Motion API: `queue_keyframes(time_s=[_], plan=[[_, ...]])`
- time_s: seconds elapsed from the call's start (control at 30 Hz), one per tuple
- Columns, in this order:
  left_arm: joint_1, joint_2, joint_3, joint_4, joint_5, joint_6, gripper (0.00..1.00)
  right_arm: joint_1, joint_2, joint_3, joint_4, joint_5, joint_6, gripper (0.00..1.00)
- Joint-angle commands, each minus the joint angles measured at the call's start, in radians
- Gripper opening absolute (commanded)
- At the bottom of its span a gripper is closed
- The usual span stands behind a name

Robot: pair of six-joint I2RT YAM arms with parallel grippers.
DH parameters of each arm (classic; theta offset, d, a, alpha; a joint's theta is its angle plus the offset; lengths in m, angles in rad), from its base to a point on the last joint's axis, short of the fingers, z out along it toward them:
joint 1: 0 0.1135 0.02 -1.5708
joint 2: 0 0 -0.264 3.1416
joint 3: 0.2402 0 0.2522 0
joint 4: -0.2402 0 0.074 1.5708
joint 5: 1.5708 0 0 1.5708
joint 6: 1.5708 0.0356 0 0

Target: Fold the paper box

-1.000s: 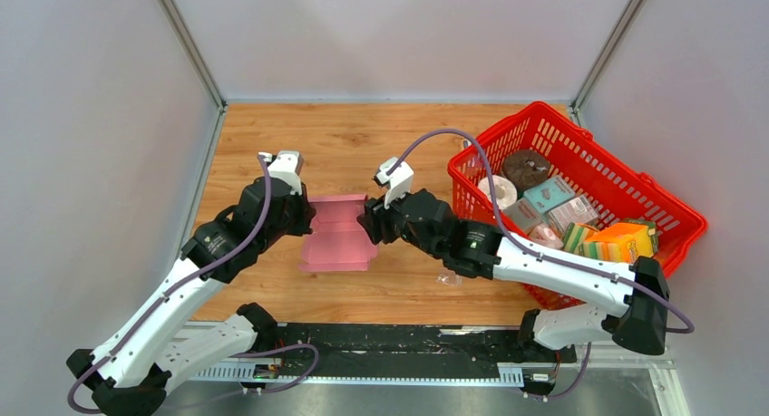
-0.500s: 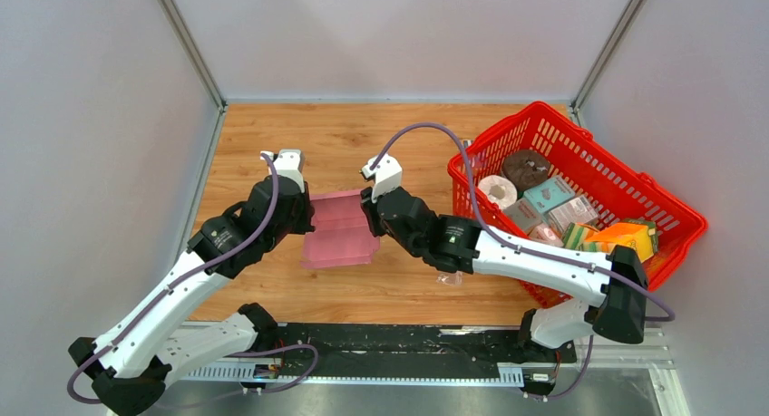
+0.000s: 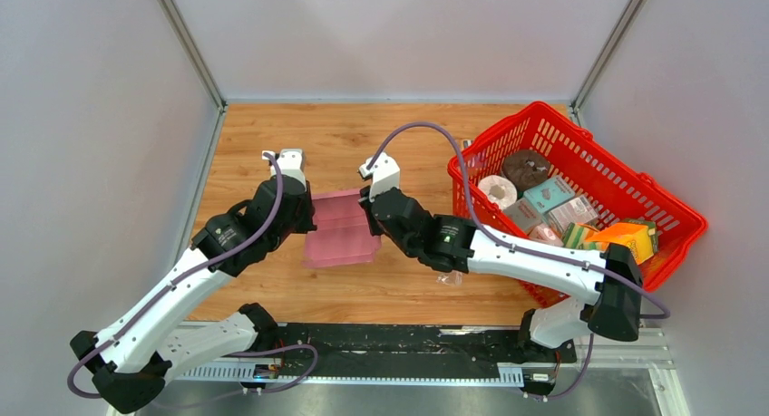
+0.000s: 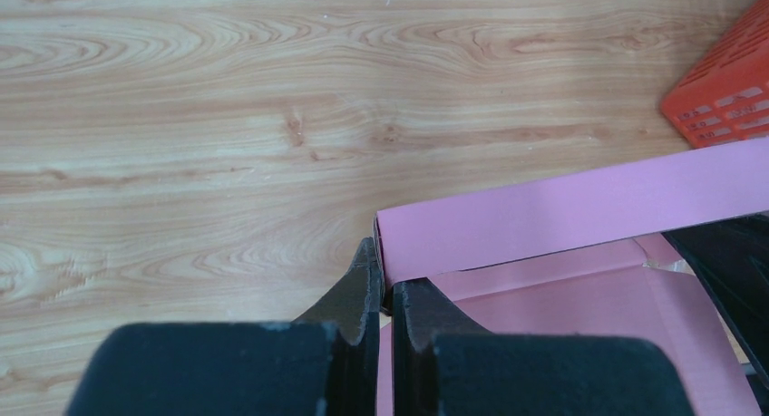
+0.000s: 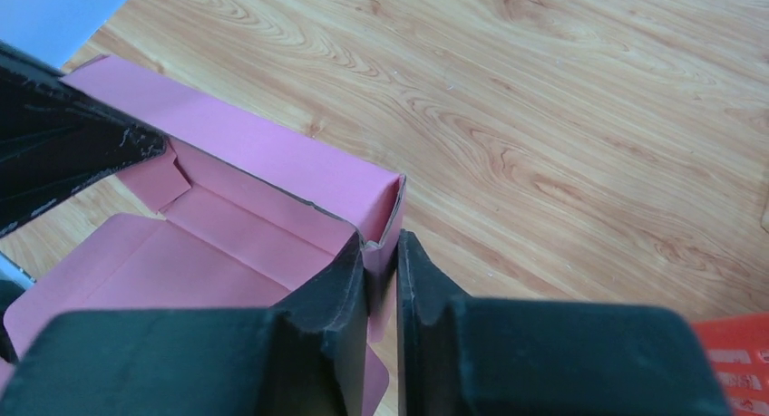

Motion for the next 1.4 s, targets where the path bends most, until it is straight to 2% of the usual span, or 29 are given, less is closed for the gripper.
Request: queue_keyframes(time_s=[0.0,0.2,0.3,0.37,0.47,0.5,0.57,0.6,0.7,0.87,1.03,1.27,1.3,1.37], plan=[[-0.015,0.005,0.059,-0.005,-0.044,-0.04,0.0,0.005,0.038,0.061,0.016,0.076,0.023,0.0],[-0.037,0.022,0.077,-0.038,-0.11,-0.097,0.0,0.068,0.144,0.119,-0.019,0.456,0.094,0.0],[-0.038,0.024,0.082,-0.051,-0.128,-0.117,0.0,0.074,0.159,0.142,-0.039,0.48,0.099,0.0],[-0.038,0.022,0.082,-0.061,-0.143,-0.123,0.0,0.073,0.139,0.127,-0.01,0.403,0.064,0.0],[-0.038,0.022,0.077,-0.065,-0.16,-0.123,0.0,0.044,0.054,0.064,0.019,0.201,0.024,0.28],[-0.038,0.025,0.077,-0.068,-0.165,-0.12,0.0,0.025,0.008,0.051,0.022,0.03,0.011,0.45],[-0.04,0.031,0.074,-0.073,-0.17,-0.116,0.0,-0.01,-0.031,0.031,-0.008,-0.06,0.007,0.53],[-0.038,0.031,0.074,-0.071,-0.168,-0.114,0.0,-0.018,-0.061,0.024,-0.015,-0.187,-0.022,0.64],[-0.038,0.039,0.068,-0.076,-0.168,-0.108,0.0,-0.036,-0.124,0.0,-0.056,-0.324,-0.041,0.69],[-0.038,0.036,0.066,-0.078,-0.164,-0.094,0.0,-0.096,-0.203,-0.074,-0.009,-0.477,-0.116,0.71],[-0.038,0.03,0.073,-0.078,-0.153,-0.076,0.0,-0.159,-0.178,-0.097,0.067,-0.585,-0.134,0.58],[-0.038,0.03,0.074,-0.078,-0.142,-0.074,0.0,-0.153,-0.086,-0.057,0.117,-0.556,-0.119,0.5],[-0.038,0.03,0.074,-0.081,-0.141,-0.074,0.0,-0.148,-0.083,-0.054,0.12,-0.491,-0.118,0.48],[-0.038,0.028,0.076,-0.081,-0.144,-0.074,0.0,-0.139,-0.069,-0.048,0.123,-0.455,-0.121,0.41]])
